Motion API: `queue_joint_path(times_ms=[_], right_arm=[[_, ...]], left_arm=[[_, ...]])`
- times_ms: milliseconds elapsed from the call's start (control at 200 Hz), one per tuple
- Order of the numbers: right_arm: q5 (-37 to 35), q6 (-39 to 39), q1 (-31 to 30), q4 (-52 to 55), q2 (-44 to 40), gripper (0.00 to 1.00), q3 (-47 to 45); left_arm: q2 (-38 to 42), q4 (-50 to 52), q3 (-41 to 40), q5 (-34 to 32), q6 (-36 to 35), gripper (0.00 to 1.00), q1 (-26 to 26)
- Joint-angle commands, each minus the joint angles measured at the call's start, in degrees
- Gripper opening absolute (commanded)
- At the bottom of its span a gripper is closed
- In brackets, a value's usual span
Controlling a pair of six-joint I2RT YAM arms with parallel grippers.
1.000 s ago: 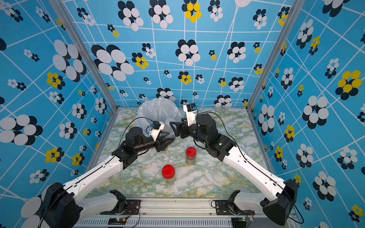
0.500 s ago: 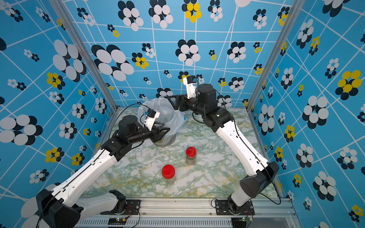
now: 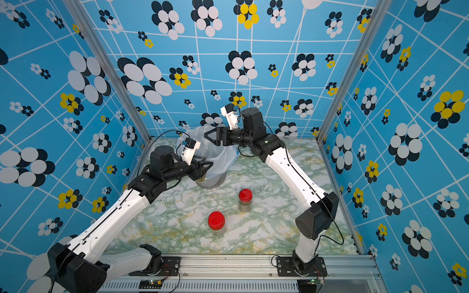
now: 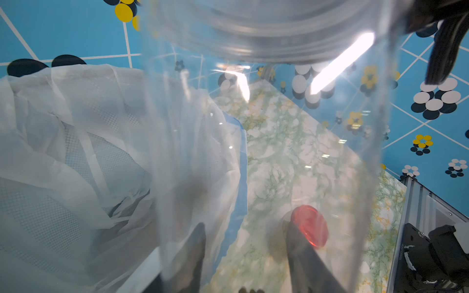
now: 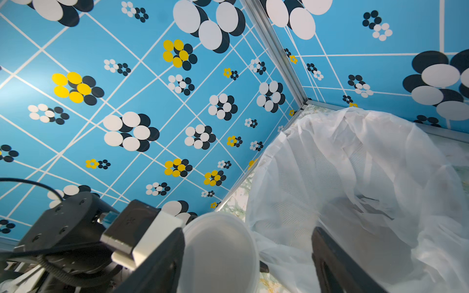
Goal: Empty moldy mung beans from jars
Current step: Unscrew the lid from the jar.
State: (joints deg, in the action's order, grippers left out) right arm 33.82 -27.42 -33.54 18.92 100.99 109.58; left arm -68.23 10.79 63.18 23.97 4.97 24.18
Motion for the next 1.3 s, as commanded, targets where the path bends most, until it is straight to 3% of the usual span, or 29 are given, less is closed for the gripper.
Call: queue_joint_path(times_ms=[0,285,615,755,819,1294], right_arm=[[4.4,-3.4,0.1,-4.7,-3.1,0.82,-2.3],[6.4,-4.0,0.0,-6.1,-4.1,0.81,-3.9],[6.9,-3.0,-0.1,-5.5,-3.5,0.66,-3.9],[7.5,-1.8,-0.5,-3.6,-2.7,0.67,-2.8],[7.6,-1.6,-0.6,-3.2,-2.4,0.62,-2.5],[7.5,0.9,-1.4,-1.4,-0.9,0.55,-1.1]], left_arm=[[0.0,-2.9,0.6,1.1,0.5,0.22,-0.6],[0.0,-3.3,0.8,1.9,0.7,0.22,-0.5],[1.0,-3.9,0.5,2.1,1.1,0.22,-0.3],[0.8,-4.6,0.2,2.8,1.3,0.22,-0.1],[0.8,-4.7,0.2,2.8,1.3,0.22,0.0],[0.2,-4.2,0.4,3.5,0.8,0.22,0.2]])
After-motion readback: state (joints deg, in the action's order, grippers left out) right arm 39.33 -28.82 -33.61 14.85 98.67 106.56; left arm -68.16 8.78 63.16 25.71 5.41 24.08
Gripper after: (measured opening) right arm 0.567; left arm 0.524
